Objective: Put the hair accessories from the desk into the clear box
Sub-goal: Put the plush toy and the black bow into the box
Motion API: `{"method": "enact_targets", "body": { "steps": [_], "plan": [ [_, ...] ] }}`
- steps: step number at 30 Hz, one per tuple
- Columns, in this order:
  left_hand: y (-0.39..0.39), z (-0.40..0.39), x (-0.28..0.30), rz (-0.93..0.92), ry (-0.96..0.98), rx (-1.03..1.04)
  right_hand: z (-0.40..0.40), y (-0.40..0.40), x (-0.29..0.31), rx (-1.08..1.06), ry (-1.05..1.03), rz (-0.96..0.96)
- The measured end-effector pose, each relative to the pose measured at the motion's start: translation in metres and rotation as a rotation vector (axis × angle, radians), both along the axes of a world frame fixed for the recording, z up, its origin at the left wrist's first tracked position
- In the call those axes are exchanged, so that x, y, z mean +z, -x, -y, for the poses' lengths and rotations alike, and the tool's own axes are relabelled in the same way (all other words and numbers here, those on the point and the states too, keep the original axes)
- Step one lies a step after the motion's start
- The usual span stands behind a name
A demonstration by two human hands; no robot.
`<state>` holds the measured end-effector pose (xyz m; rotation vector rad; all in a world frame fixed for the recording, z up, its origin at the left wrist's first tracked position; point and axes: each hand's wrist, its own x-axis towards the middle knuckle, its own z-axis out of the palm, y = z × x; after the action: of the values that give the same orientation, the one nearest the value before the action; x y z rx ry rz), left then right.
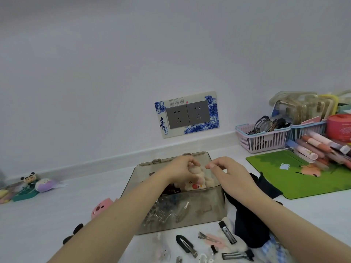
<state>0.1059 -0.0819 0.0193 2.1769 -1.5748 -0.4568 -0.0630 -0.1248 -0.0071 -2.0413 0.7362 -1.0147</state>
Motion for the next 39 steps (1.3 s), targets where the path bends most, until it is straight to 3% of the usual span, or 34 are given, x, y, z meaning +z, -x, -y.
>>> {"method": "enact_targets", "body": {
  "steps": [5,11,15,18,21,24,29,34,36,39],
  "plan": [
    [0.0,0.001,-0.001,0.063,0.015,0.011,0.0,0.001,-0.002,-0.004,-0.001,0.002],
    [-0.003,-0.001,-0.003,-0.05,-0.026,0.006,0.0,0.0,-0.006,0.004,0.017,-0.003],
    [-0.001,-0.003,-0.003,0.037,-0.022,0.01,0.0,0.001,-0.002,0.017,0.014,-0.022],
    [0.002,-0.009,0.007,0.13,0.069,0.044,0.003,0.007,0.013,0.052,-0.056,-0.025],
    [0.016,-0.021,0.02,0.027,0.205,0.036,0.007,0.025,0.03,0.081,-0.16,-0.012],
    [0.036,-0.033,0.028,-0.079,0.266,-0.004,0.006,0.046,0.037,0.111,-0.19,-0.084],
    [0.074,-0.053,0.024,-0.168,0.328,-0.059,0.003,0.082,0.029,0.031,0.02,-0.346],
    [0.111,-0.067,0.007,-0.047,0.359,-0.125,0.003,0.103,0.004,-0.007,0.028,-0.575],
    [0.119,-0.07,0.003,0.047,0.359,-0.127,0.003,0.104,-0.006,-0.033,-0.017,-0.559],
    [0.126,-0.073,0.002,0.049,0.383,-0.116,0.005,0.1,-0.012,-0.125,-0.043,-0.39]
  ]
}}
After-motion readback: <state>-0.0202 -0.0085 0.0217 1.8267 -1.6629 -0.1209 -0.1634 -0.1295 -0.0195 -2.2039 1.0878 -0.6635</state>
